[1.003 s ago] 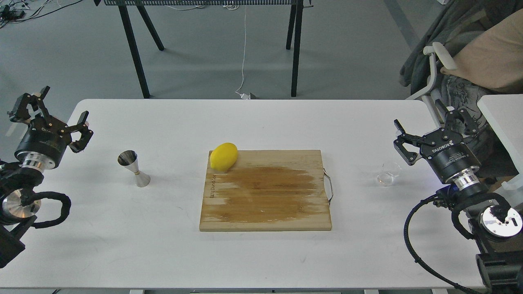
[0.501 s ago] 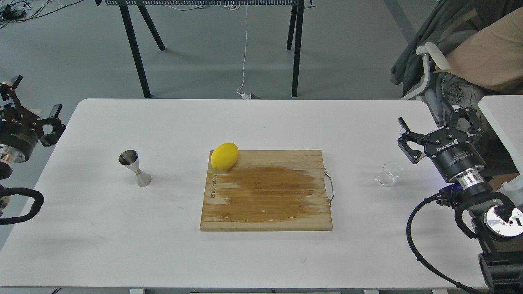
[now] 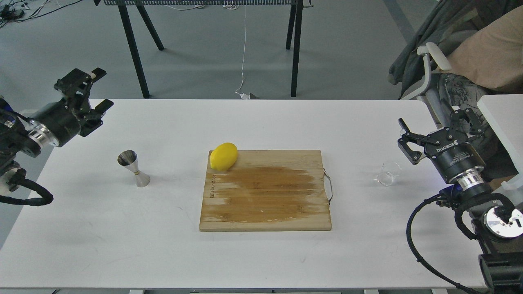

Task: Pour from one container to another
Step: 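Raise the left gripper and swing it toward the metal jigger, then lower the open left gripper beside the metal jigger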

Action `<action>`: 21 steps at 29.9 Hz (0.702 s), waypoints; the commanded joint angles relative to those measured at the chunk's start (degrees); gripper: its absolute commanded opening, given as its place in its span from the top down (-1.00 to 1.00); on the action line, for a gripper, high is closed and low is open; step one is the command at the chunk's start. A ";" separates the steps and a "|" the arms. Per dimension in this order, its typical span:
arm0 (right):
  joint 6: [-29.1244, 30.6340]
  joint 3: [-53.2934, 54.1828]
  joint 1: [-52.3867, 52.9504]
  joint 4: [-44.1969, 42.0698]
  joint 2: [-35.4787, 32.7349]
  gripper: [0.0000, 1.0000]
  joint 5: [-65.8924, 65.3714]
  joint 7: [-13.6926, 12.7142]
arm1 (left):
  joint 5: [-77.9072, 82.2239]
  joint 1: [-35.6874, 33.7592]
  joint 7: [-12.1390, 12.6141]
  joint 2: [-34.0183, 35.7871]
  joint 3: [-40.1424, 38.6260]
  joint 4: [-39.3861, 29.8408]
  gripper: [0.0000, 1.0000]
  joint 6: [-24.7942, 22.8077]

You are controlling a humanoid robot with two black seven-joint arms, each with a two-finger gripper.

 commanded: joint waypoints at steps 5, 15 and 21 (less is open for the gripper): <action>0.00 -0.48 -0.31 -0.23 0.00 -0.98 0.00 -0.03 | 13.33 1.05 0.00 3.35 0.64 -8.38 -0.99 20.31; 0.00 -0.48 -0.49 -0.67 0.09 -0.98 0.00 -0.03 | 25.20 11.32 0.00 6.87 0.64 -16.56 -0.99 47.22; 0.00 -0.48 -0.58 -0.67 0.09 -0.98 0.00 -0.03 | 35.83 16.95 0.00 7.49 0.37 -17.00 -0.98 49.40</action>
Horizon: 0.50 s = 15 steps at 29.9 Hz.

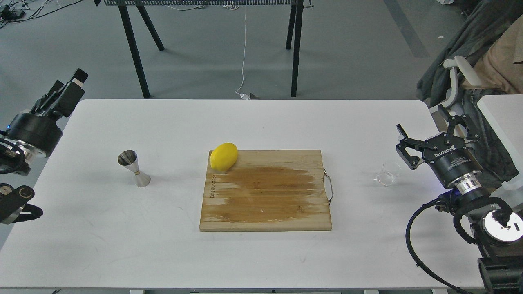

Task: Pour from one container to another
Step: 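Lower the open left gripper beside the metal jigger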

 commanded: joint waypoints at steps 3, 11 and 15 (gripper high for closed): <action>0.00 0.09 -0.10 0.00 0.00 -0.98 0.00 0.00 | 9.40 5.99 0.00 1.03 -0.42 -0.14 -0.98 0.35; 0.00 0.09 -0.27 0.00 0.00 -0.98 0.00 0.00 | 13.89 13.54 0.00 1.39 -0.60 0.65 -0.98 0.35; 0.00 0.09 -0.27 -0.09 0.09 -0.98 0.00 0.09 | 14.59 16.89 0.00 1.12 -0.51 0.65 -0.98 0.35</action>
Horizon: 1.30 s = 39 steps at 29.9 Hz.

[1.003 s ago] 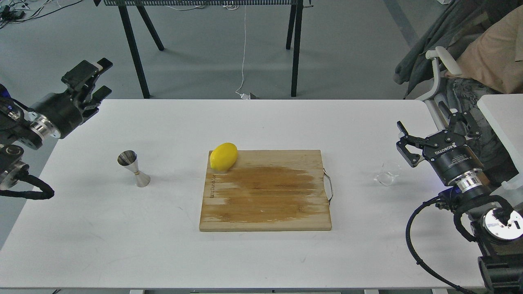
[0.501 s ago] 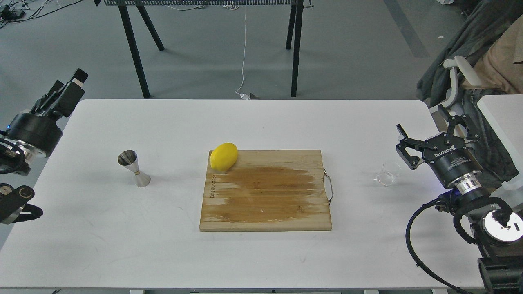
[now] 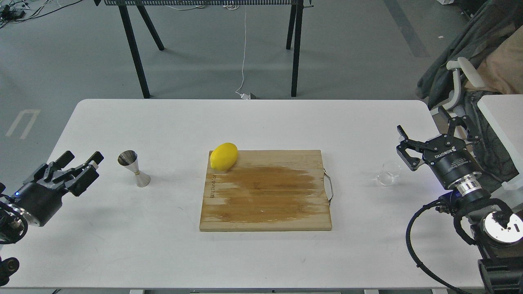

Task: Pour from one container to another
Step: 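Lower the open left gripper beside the metal jigger, then close the left gripper around the metal jigger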

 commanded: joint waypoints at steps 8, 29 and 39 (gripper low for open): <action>0.00 -0.18 -0.02 0.06 0.17 -0.98 -0.09 -0.07 | 2.43 5.23 0.00 -5.19 0.03 0.18 -0.98 -0.01; 0.00 -0.18 0.60 -0.03 0.26 -0.98 -0.09 -0.07 | 5.69 -1.18 0.00 -15.92 0.56 12.30 -0.98 -0.01; 0.00 -0.18 0.68 -0.03 0.17 -0.98 -0.09 -0.07 | 5.78 -5.31 0.00 -20.58 0.82 17.40 -0.98 -0.01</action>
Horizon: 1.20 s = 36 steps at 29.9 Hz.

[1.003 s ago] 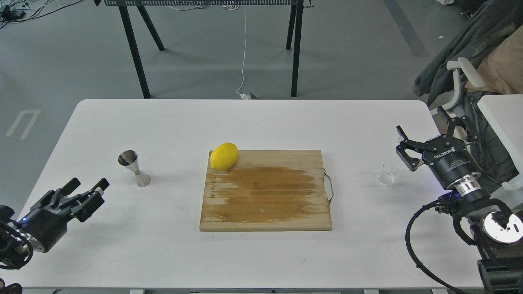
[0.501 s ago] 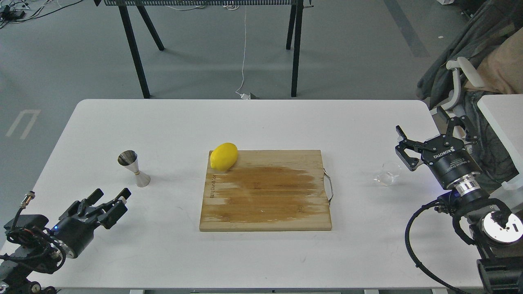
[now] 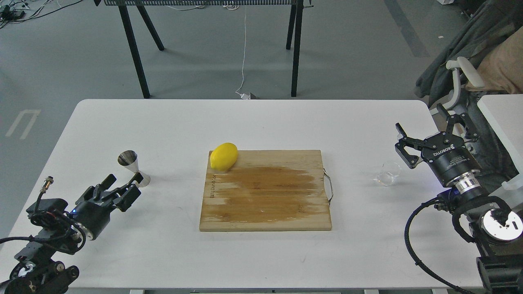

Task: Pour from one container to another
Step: 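Close the left gripper around the metal jigger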

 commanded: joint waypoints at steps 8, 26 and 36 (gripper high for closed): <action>0.00 0.00 0.44 -0.08 -0.05 -0.98 -0.09 0.04 | -0.64 -6.20 0.00 -5.10 5.62 6.96 -0.98 0.00; 0.00 0.18 0.62 -0.44 -0.05 -0.98 -0.09 0.04 | -0.55 -10.86 0.00 -9.85 6.59 14.87 -0.95 0.00; 0.00 0.27 0.53 -0.44 -0.05 -0.98 -0.09 -0.04 | -0.47 -14.46 0.00 -14.33 6.68 22.43 -0.62 0.00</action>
